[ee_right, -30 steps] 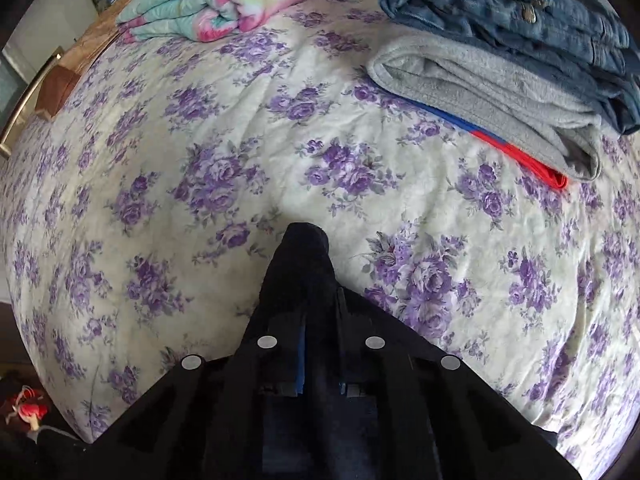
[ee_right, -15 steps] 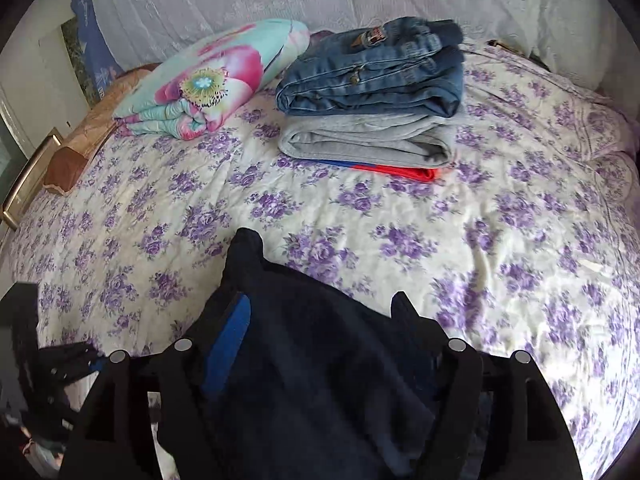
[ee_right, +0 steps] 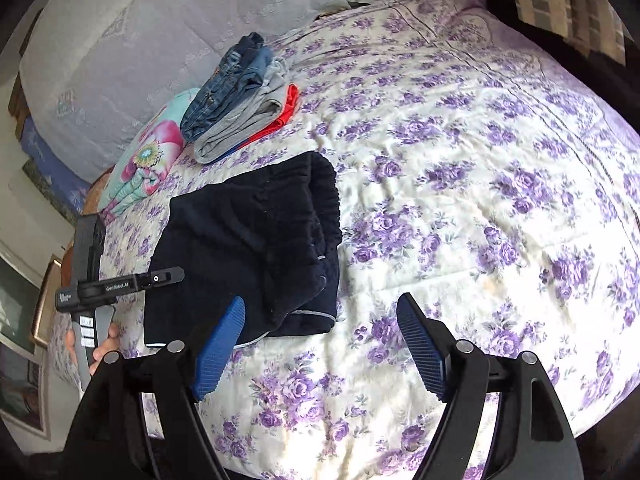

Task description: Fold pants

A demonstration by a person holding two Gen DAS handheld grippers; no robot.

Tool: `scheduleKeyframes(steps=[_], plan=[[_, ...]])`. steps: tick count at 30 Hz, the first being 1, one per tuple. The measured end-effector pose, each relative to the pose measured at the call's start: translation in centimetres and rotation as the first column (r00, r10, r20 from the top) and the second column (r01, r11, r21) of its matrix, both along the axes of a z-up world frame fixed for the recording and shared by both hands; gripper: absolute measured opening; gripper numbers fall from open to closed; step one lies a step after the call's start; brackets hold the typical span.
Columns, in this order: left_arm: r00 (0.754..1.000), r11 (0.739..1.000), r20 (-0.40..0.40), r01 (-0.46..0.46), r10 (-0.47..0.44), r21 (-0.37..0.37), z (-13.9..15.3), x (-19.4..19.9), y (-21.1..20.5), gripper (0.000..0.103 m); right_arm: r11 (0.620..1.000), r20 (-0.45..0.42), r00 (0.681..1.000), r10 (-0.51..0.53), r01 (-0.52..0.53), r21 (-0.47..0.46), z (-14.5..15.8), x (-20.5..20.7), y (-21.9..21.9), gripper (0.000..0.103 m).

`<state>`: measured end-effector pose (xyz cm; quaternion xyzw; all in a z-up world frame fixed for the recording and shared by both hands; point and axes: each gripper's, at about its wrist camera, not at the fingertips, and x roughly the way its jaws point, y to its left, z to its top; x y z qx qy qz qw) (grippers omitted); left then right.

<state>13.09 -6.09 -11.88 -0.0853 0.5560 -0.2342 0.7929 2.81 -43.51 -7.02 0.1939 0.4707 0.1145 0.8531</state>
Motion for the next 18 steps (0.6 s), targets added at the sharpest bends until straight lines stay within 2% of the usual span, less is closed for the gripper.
scheduleKeyframes(steps=[1, 3, 5, 8, 11, 14, 16, 18], plan=[[1.000, 1.000, -0.005, -0.007, 0.007, -0.010, -0.1, 0.1, 0.7, 0.043, 0.999, -0.019, 1.000, 0.019, -0.018, 0.049, -0.7, 0.9, 0.0, 0.079], [0.999, 0.998, -0.031, -0.017, 0.015, -0.054, -0.5, 0.4, 2.0, 0.040, 0.991, -0.062, 0.997, 0.048, -0.039, 0.130, -2.2, 2.7, 0.4, 0.079], [0.998, 0.996, -0.055, -0.013, 0.009, -0.086, -0.8, 0.8, 2.6, 0.040, 0.989, -0.100, 0.993, 0.060, -0.045, 0.141, -3.6, 4.7, 1.1, 0.079], [0.995, 0.995, -0.096, 0.007, -0.016, -0.095, -1.4, 1.8, 2.6, 0.040, 0.982, -0.182, 0.980, 0.082, -0.048, 0.184, -6.0, 7.0, 1.5, 0.079], [0.988, 0.992, -0.150, 0.024, -0.043, -0.127, -2.4, 3.3, 2.6, 0.047, 0.962, -0.231, 0.964, 0.134, -0.071, 0.262, -8.0, 8.2, 1.7, 0.079], [0.981, 0.984, -0.178, 0.051, -0.082, -0.173, -3.1, 4.8, 2.6, 0.058, 0.927, -0.200, 0.961, 0.192, -0.111, 0.358, -8.7, 9.5, 2.2, 0.081], [0.974, 0.974, -0.199, 0.062, -0.106, -0.216, -3.5, 6.0, 2.3, 0.071, 0.915, -0.190, 0.957, 0.222, -0.136, 0.381, -9.0, 11.1, 2.7, 0.083], [0.975, 0.976, -0.196, 0.062, -0.104, -0.211, -3.6, 7.2, 1.7, 0.072, 0.906, -0.170, 0.958, 0.230, -0.147, 0.397, -9.0, 12.6, 3.6, 0.086]])
